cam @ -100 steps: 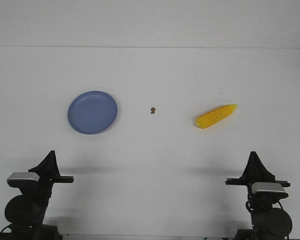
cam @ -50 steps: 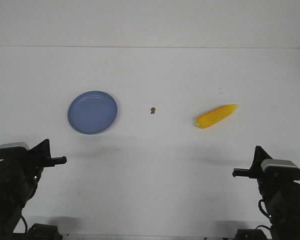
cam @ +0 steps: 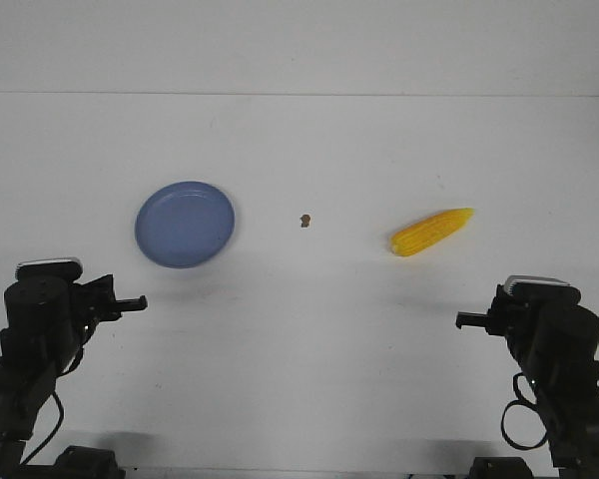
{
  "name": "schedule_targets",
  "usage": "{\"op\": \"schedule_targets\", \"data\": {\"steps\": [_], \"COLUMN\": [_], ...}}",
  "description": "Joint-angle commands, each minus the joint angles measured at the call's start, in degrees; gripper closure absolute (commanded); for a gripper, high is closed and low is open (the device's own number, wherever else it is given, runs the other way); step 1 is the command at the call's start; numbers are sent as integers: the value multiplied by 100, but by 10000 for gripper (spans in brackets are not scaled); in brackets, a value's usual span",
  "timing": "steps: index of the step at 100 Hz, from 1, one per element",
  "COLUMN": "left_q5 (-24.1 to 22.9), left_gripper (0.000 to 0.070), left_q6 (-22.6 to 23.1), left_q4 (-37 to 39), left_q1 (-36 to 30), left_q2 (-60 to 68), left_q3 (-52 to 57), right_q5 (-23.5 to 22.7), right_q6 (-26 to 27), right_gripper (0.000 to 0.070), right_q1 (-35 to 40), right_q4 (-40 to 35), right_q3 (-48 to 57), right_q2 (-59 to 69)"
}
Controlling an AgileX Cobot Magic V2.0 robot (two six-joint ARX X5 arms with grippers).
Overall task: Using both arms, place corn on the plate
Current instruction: 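Reach the left gripper forward to the near rim of the blue plate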
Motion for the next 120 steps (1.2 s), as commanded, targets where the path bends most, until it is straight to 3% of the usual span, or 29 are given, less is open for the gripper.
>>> {"op": "schedule_targets", "data": {"steps": [1, 9, 14, 20, 27, 34, 45, 75, 98, 120], "left_q5": [9, 9, 9, 9, 7, 7, 9, 9, 74, 101], "left_gripper": [684, 683, 681, 654, 538, 410, 306, 307, 307, 311], "left_q6": [92, 96, 92, 90, 87, 85, 85, 85, -179, -162], "left_q4": [35, 35, 33, 28, 31, 31, 33, 341, 955, 1102], "left_q1": [-2, -2, -2, -2, 0, 0, 0, 9, 317, 625], "left_q2": [44, 37, 37, 37, 37, 37, 37, 560, 2352, 4210], "left_q3": [90, 90, 90, 90, 90, 90, 90, 92, 306, 1239], "right_q5": [-4, -4, -7, -4, -7, -7, -4, -2, -2, -2], "right_q6": [28, 15, 15, 15, 15, 15, 17, 17, 15, 17], "right_gripper": [671, 667, 622, 487, 277, 184, 175, 175, 175, 175], "right_q1": [4, 4, 4, 4, 4, 4, 4, 4, 4, 4], "right_q4": [57, 57, 55, 57, 57, 57, 59, 59, 59, 57], "right_q3": [107, 107, 107, 107, 107, 107, 107, 107, 107, 107], "right_q2": [42, 37, 37, 37, 37, 37, 33, 33, 33, 33]}}
